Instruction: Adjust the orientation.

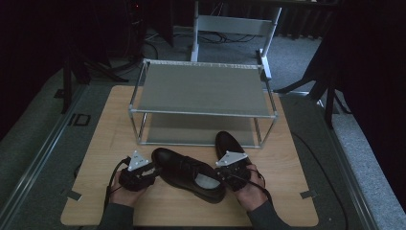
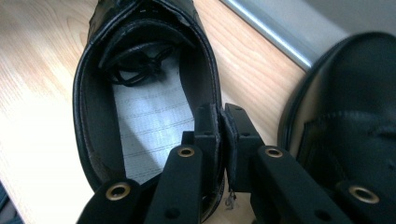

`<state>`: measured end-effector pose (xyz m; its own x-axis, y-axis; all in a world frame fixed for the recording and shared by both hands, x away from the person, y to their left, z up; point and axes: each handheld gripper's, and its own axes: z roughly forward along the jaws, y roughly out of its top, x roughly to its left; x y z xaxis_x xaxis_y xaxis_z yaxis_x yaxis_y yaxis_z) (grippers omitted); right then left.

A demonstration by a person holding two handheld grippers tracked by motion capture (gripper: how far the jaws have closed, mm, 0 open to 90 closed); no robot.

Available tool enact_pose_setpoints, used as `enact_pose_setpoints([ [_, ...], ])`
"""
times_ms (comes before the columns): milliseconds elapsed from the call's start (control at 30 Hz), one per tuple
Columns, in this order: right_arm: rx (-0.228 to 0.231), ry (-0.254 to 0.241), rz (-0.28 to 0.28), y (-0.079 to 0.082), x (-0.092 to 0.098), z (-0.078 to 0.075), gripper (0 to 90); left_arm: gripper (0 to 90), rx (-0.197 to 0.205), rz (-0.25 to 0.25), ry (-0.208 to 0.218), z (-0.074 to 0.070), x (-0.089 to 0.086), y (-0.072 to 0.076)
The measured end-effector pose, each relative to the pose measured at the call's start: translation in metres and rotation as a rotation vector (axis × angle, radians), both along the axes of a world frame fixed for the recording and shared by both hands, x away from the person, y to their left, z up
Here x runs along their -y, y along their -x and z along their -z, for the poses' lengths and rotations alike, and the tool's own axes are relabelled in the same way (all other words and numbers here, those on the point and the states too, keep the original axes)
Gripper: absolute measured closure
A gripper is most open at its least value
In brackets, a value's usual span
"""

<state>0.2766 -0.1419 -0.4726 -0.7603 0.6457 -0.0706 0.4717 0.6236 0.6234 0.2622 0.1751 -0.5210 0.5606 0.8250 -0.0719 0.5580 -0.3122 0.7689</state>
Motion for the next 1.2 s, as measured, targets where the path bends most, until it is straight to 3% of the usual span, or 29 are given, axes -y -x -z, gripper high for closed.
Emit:
enact_pose_setpoints([
  [167, -0.004, 0.001, 0.030, 0.012, 0.014, -0.001, 84.5, 62.6, -0.023, 0.086, 0.018, 0.002, 0.015, 0.006],
  [400, -0.016, -0.024, 0.045, 0.028, 0.043, -0.001, 84.3, 62.6, -0.034, 0.209, -0.007, 0.006, 0.049, 0.011],
  [700, 0.000, -0.016, 0.056, 0.046, 0.062, 0.001, 84.6, 63.1, -0.036, 0.296, 0.017, 0.009, 0.075, 0.014],
  [967, 0.003, -0.026, 0.091, 0.048, 0.092, 0.000, 84.8, 64.6, -0.024, 0.370, 0.010, 0.011, 0.110, 0.012],
  [1200, 0.017, -0.007, 0.124, 0.048, 0.116, -0.001, 84.9, 65.6, -0.033, 0.438, 0.001, 0.014, 0.139, 0.010],
])
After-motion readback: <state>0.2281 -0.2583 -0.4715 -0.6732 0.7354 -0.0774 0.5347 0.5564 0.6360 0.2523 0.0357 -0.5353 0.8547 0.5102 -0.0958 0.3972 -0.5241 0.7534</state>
